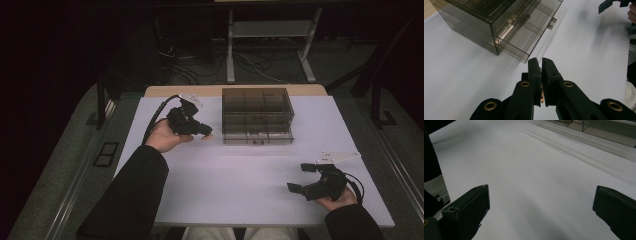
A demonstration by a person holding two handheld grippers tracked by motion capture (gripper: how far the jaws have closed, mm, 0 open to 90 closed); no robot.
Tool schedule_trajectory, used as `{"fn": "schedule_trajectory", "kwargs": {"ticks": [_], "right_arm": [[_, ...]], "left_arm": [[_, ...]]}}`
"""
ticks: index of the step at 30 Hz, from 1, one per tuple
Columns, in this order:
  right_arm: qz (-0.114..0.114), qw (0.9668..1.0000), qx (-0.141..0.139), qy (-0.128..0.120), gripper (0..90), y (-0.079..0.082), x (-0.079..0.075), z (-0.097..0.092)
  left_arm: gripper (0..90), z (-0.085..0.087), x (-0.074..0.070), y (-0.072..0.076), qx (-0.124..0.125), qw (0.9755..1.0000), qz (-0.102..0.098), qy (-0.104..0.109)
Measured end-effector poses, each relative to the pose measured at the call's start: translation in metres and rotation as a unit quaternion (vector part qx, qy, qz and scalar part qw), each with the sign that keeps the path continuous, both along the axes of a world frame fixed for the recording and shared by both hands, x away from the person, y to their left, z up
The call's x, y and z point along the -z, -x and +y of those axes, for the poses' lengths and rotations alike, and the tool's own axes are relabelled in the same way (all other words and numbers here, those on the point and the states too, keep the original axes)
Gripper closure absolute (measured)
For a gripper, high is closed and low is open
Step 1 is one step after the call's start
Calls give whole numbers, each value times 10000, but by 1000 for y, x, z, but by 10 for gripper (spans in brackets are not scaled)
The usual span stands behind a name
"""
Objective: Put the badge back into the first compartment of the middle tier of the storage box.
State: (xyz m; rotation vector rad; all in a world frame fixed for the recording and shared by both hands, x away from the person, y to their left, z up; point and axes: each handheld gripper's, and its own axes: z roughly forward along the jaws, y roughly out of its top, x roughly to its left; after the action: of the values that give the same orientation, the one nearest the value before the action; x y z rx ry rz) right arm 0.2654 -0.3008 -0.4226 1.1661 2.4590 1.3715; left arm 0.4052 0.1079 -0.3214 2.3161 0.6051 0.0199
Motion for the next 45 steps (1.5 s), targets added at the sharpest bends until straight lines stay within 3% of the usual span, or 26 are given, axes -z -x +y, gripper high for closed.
{"fn": "schedule_trajectory", "kwargs": {"ticks": [26, 28, 33, 45], "right_arm": [[14, 10000, -2, -8, 5, 0, 0, 0], [8, 10000, -12, -2, 5, 0, 0, 0], [8, 10000, -17, 2, 5, 0, 0, 0], [13, 10000, -17, -10, 5, 0, 0, 0]], "left_arm": [[855, -31, -2, -16, 136, 9999, -62, -6], [855, -34, 0, -16, 115, 9999, -48, 76], [855, -41, 2, -20, 215, 9998, -45, -20], [855, -55, 5, -26, 149, 9998, -71, 135]]}}
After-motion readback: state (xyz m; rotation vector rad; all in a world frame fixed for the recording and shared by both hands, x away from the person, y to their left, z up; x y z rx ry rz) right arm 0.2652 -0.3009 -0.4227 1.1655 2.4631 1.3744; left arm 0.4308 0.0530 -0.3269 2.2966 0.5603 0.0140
